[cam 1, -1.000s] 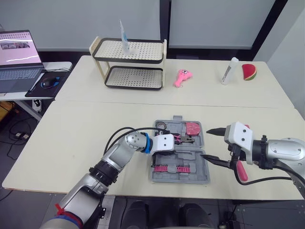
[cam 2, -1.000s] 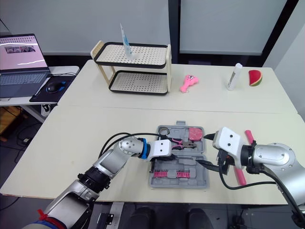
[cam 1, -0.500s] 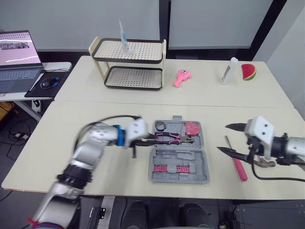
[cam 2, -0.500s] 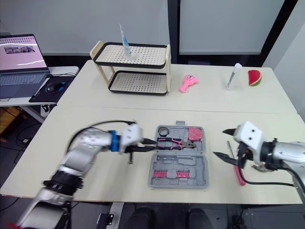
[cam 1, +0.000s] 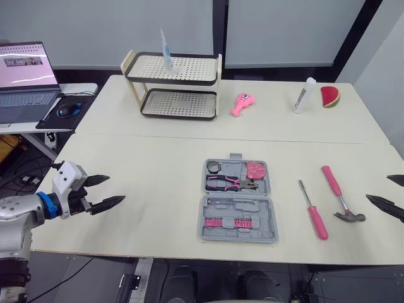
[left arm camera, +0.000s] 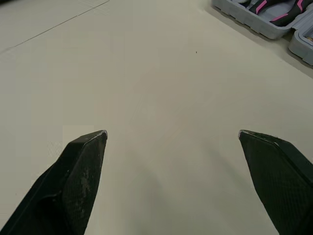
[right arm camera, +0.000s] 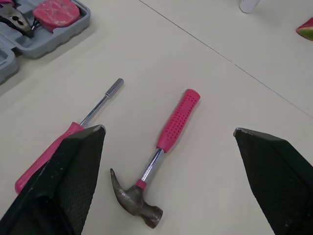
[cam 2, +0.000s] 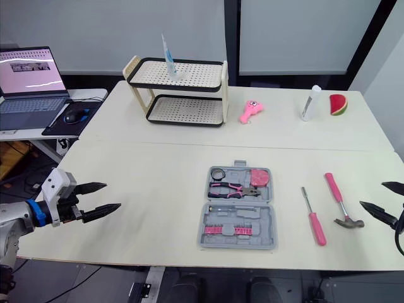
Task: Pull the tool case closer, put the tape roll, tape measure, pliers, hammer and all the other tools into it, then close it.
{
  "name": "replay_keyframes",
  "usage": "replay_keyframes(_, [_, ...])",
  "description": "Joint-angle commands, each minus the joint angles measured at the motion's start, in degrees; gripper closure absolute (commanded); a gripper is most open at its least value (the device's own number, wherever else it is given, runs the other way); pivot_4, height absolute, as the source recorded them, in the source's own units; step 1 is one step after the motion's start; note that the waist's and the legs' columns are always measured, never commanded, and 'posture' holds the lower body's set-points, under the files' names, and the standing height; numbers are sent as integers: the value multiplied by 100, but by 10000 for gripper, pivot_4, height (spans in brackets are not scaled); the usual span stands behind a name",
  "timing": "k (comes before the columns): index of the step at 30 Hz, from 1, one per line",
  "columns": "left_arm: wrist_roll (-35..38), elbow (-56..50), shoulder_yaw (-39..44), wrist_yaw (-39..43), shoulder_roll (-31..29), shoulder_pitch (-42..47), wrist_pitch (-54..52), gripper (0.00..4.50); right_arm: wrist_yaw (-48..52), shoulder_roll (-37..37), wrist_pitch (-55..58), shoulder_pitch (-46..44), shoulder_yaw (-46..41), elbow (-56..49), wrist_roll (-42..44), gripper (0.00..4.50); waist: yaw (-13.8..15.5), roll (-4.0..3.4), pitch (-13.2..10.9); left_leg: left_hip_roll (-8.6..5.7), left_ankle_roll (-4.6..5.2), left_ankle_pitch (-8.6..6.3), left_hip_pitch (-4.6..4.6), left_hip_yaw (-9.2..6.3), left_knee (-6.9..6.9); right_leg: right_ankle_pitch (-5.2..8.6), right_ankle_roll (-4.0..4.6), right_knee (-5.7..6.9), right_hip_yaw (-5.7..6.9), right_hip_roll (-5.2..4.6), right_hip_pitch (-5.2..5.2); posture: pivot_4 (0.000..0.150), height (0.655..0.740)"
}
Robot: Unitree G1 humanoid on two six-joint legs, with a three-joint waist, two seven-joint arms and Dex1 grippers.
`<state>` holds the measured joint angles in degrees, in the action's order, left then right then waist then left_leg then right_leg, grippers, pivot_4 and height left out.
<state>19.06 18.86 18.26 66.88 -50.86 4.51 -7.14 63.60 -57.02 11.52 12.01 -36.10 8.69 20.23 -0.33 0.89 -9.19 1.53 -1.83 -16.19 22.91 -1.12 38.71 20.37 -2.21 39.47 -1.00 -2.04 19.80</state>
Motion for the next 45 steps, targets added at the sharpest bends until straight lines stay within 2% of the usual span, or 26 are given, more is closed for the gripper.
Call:
replay_keyframes(1, [103,-47,272,-171,7,-84,123,320,2,-82,-205,-8,-196,193,-20,0,-5,-1,1,0,0,0,0,2,0,0,0,0,-1,0,0,1500,7400])
replay_keyframes(12, [162,-302,131,-324,29,0,90,320,-216,-51,61,73,-407,376,3,0,-6,-3,1,1,0,0,0,2,-2,0,0,0,-2,-1,-1,1500,7400])
replay_keyframes(18, [285,-855,-655,53,106,1568,-249,320,-512,223,635,429,-608,-287,153,0,55,0,1,-5,-1,0,3,-13,3,0,0,-5,1,0,-15,1500,7400])
replay_keyframes(21, [308,-1180,-1547,515,630,3052,-502,320,-698,437,964,639,-495,-921,188,0,82,-2,3,-12,-1,0,5,-13,5,0,-1,-5,6,0,-20,1500,7400])
replay_keyframes(28, [628,-1824,-2553,1096,1606,4265,-1055,320,-1000,698,1226,787,-291,-1446,146,0,-64,-15,10,5,-8,5,5,13,4,0,-2,-38,-9,34,-23,1500,7400])
replay_keyframes(36, [713,-1992,-2919,1374,1969,4491,-1287,320,-1514,804,1457,218,487,-1370,-81,0,-106,-22,10,7,-7,4,1,-1,6,0,-2,-37,-18,35,-33,1500,7400])
replay_keyframes(41, [613,-2089,-2994,1235,2199,4351,-1256,320,-2068,1042,1828,-669,1121,-686,-266,0,-79,-24,8,3,-11,6,5,-15,10,0,-2,-43,-14,35,-42,1500,7400])
replay_keyframes(45, [552,-2320,-3072,1079,2252,4175,-1321,320,-2366,1160,1694,-1238,1502,113,-577,0,-41,-27,7,-2,-13,8,7,-14,12,0,-2,-43,-17,30,-42,1500,7400])
